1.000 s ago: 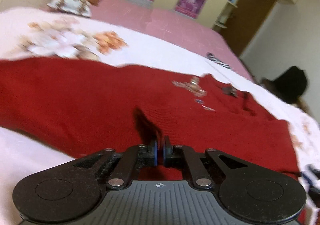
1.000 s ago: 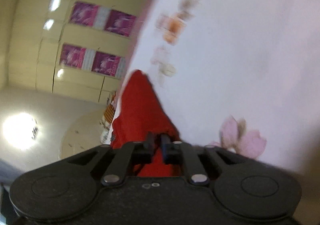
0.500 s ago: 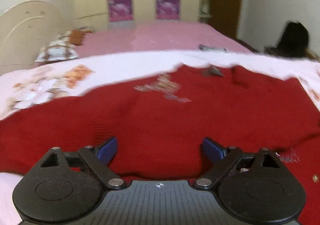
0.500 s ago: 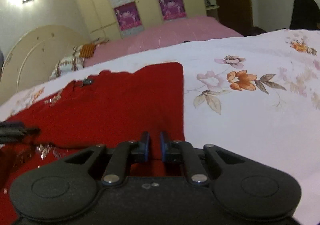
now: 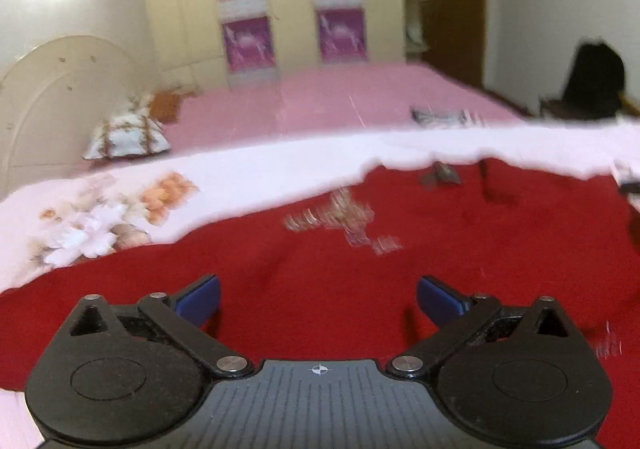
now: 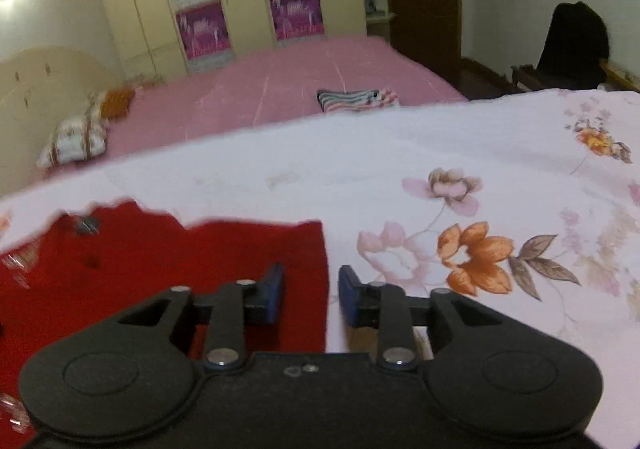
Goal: Fold small clothes
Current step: 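Open the right gripper while the left gripper grasps the other sleeve cuff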
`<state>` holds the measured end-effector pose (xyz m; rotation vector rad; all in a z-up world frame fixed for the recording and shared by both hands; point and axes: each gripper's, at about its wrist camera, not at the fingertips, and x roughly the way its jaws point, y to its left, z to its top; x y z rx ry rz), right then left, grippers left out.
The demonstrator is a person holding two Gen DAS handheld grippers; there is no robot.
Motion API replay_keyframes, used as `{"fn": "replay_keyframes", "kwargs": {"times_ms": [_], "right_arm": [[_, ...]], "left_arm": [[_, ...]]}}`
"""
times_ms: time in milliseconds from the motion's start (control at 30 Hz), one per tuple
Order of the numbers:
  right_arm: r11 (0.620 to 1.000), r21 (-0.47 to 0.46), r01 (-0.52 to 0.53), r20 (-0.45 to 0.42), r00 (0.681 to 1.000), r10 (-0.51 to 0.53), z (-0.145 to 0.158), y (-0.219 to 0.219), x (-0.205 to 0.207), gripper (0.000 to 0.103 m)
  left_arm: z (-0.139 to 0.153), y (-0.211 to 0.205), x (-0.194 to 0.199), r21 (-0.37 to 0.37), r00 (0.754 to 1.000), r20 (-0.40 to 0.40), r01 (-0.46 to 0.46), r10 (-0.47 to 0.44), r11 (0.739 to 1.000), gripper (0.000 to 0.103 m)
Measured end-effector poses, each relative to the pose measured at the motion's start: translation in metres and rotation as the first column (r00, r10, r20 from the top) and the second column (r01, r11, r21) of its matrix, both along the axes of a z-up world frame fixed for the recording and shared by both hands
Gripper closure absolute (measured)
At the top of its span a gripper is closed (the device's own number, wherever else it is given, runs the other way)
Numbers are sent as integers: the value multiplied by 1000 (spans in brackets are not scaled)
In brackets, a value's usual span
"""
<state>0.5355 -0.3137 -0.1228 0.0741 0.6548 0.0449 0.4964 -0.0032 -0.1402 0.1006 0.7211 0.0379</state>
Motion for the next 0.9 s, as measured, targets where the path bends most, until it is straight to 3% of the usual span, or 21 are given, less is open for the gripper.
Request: {"fn": "replay_keyframes", "kwargs": {"times_ms": [33, 67, 133, 200, 300, 367, 400, 467, 500, 567, 600, 633, 667, 767, 867, 900], "right_arm": [[999, -34, -43, 0, 999, 43, -4, 8, -4, 76], [994, -78, -71, -70, 995, 66, -16, 16, -1, 74], [989, -135, -62, -67, 996, 53, -16, 22, -6, 75], [995, -99, -33, -49, 998, 28, -3, 20, -21, 73], [999, -1, -38, 40, 998, 38, 14, 15, -67, 56], [998, 60, -36, 46, 998, 34, 17, 11, -98, 54], [995, 90, -35, 36, 999, 32, 16, 8, -110, 54], [991, 137, -7, 13, 1000, 5, 12, 1, -132, 54], [989, 148, 18, -9, 1000, -17, 10, 1, -140, 54], [982, 179, 67, -44, 997, -60, 6, -1, -149, 54], [977, 194, 83, -54, 996, -73, 5, 1, -151, 54], [976, 200, 88, -57, 995, -78, 8, 6, -153, 54], [976, 200, 88, -57, 995, -78, 8, 9, -155, 54], [979, 197, 56, -45, 998, -48, 13, 22, -151, 54], [982, 189, 24, -26, 999, -19, 22, 31, -147, 54], [981, 193, 19, -21, 1000, -15, 24, 32, -146, 54]], "left_arm": [[-10, 1, 4, -17, 998, -61, 1, -2, 1000, 0], [-9, 7, 1, -53, 999, -44, -11, 8, 999, 0], [4, 19, -10, -46, 998, -21, -61, 60, 997, 0], [18, 46, -39, -78, 992, 63, -106, 111, 991, 0], [29, 116, -93, -172, 959, 122, -235, 257, 957, 0], [32, 173, -135, -257, 904, 157, -352, 398, 900, 0], [32, 204, -152, -295, 859, 157, -430, 488, 853, 4], [26, 262, -176, -417, 774, 106, -535, 624, 735, 15], [20, 291, -186, -498, 739, 61, -561, 671, 662, 20], [6, 331, -199, -594, 691, -12, -586, 723, 551, 20], [-1, 347, -203, -620, 672, -51, -601, 739, 504, 20], [-9, 358, -203, -641, 665, -80, -604, 743, 473, 20], [-14, 368, -205, -676, 672, -81, -579, 736, 455, 20], [-19, 380, -202, -702, 673, -85, -564, 735, 435, 20], [-20, 388, -191, -692, 667, -81, -572, 740, 441, 21], [-20, 392, -186, -677, 662, -75, -583, 746, 449, 26]]}}
